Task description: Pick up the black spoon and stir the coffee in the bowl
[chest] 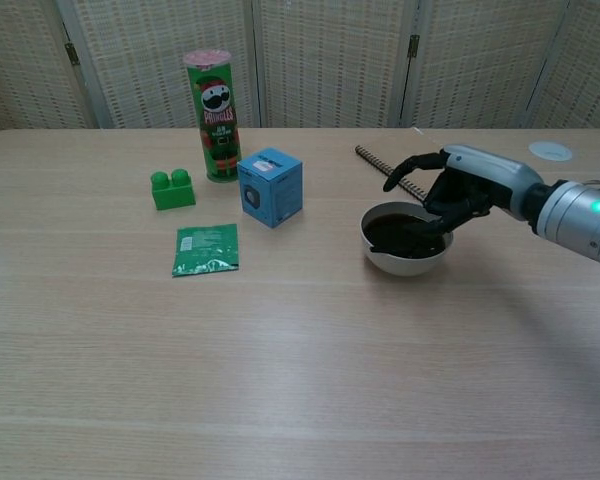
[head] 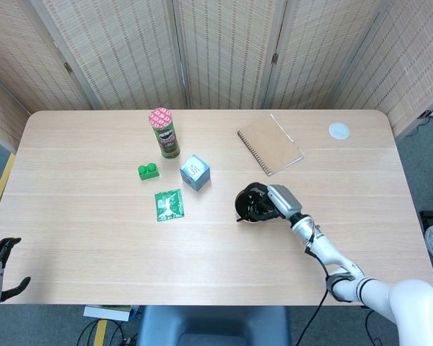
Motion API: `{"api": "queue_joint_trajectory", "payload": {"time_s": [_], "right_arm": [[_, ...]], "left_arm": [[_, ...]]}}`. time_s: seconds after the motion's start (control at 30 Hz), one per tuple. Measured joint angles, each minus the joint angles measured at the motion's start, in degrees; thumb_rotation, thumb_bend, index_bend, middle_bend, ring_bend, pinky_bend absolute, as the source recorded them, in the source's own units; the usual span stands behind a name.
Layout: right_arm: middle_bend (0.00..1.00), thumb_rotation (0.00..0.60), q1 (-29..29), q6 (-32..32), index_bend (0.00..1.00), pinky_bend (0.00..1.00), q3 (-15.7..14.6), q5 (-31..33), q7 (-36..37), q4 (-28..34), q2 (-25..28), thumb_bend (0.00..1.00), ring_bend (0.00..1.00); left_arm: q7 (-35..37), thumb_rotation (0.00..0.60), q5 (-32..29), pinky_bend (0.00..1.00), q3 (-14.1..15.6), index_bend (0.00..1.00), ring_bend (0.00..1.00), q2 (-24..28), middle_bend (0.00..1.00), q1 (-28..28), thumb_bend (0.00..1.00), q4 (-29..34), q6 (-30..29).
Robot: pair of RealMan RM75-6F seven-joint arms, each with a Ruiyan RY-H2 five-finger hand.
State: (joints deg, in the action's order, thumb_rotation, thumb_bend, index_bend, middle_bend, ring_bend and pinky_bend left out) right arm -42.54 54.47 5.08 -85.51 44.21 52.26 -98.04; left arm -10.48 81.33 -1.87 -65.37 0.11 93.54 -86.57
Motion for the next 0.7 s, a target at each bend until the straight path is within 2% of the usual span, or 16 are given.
{"api": "queue_joint_trajectory", "payload": {"time_s": [0.17, 0.3, 0.4, 0.43, 0.53, 0.7], "right_arm": [[1.0, 0.6, 1.1, 2.3, 0.17, 1.0, 0.2, -0.1, -1.9, 4.1, 3.1, 0.15, 1.0], [0.96, 0.6, 2.4, 4.8, 0.17, 1.0, 0.6, -0.1, -5.7, 7.9, 6.5, 0.25, 1.0], [0.91, 0.6, 3.6, 6.5, 0.27, 1.0, 0.5, 0.0, -11.3, 10.8, 9.4, 0.29, 0.99], [0.88, 0.6, 4.2, 7.1, 0.31, 1.0, 0.5, 0.1, -14.1, 12.1, 10.7, 0.3, 0.98], [0.77, 0.6, 6.2, 8.9, 0.33, 0.98, 0.1, 0.8, -22.5, 16.1, 14.6, 0.34, 0.88], [0.59, 0.6, 10.9, 12.4, 0.33, 0.76, -0.8, 3.1, -36.7, 25.4, 22.5, 0.34, 0.64]], "left_arm": [[0.2, 0.6, 0.3, 0.19, -0.2, 0.21, 0.21, -0.2, 0.22, -0.4, 0.24, 0.0, 0.2], [0.4, 0.6, 0.4, 0.19, -0.4, 0.21, 0.21, -0.2, 0.22, -0.7, 0.24, -0.1, 0.3], [0.6, 0.6, 0.7, 0.19, -0.6, 0.21, 0.21, -0.3, 0.22, -1.1, 0.24, -0.3, 0.5], [0.7, 0.6, 0.7, 0.19, -0.7, 0.21, 0.21, -0.3, 0.22, -1.2, 0.24, -0.3, 0.5], [0.8, 0.6, 0.7, 0.19, -0.8, 0.21, 0.21, -0.6, 0.22, -1.5, 0.24, -0.5, 0.8], [0.6, 0.6, 0.6, 0.19, -1.0, 0.21, 0.21, -1.5, 0.22, -2.1, 0.23, -0.8, 1.2]]}}
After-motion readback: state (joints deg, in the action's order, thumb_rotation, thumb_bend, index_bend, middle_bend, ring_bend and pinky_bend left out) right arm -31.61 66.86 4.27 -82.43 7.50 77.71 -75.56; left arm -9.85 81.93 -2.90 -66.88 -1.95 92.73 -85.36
